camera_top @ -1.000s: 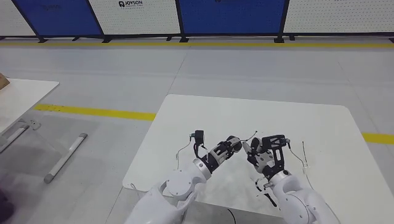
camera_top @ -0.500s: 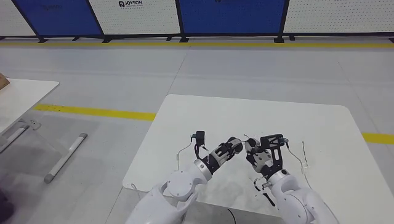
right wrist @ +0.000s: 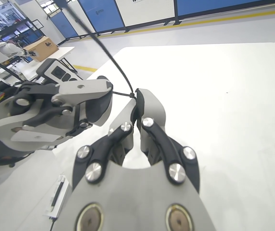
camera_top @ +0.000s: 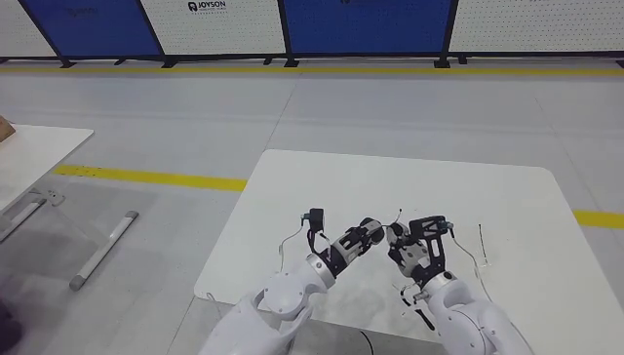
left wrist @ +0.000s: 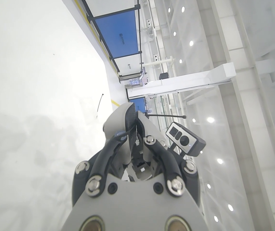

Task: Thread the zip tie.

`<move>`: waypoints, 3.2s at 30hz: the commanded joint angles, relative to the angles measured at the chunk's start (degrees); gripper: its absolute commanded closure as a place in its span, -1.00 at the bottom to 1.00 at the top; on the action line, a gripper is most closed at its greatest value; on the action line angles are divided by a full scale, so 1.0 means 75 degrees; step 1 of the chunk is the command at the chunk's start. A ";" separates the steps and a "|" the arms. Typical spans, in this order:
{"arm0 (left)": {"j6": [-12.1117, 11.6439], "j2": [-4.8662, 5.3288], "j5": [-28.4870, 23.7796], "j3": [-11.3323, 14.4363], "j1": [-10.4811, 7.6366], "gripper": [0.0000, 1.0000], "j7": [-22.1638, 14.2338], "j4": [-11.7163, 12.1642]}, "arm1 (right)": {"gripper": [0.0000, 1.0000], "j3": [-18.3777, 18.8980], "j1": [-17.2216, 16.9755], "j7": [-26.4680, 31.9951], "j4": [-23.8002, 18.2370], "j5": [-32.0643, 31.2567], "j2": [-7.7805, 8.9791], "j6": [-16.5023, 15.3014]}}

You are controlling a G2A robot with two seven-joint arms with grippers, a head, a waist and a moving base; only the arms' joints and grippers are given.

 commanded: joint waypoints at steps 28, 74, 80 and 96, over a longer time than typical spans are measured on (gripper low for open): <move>-0.0267 0.0023 -0.0018 -0.0061 0.0117 1.00 -0.0074 -0.0042 | 0.10 0.0035 -0.0051 0.0074 0.0053 0.0213 0.0008 -0.0117; -0.0383 0.0004 0.0072 0.0011 0.0058 1.00 0.0042 -0.0061 | 1.00 0.0006 0.0026 0.0105 0.0082 0.0019 0.0021 -0.0168; -0.0521 0.0020 0.0047 -0.0056 0.0138 1.00 0.0009 -0.0169 | 1.00 -0.0051 0.0067 0.0176 0.0141 -0.0013 0.0014 -0.0134; -0.0754 0.0051 -0.0016 -0.0161 0.0293 1.00 -0.0097 -0.0343 | 1.00 -0.0175 0.0202 0.0278 0.0486 0.0011 -0.0012 -0.0116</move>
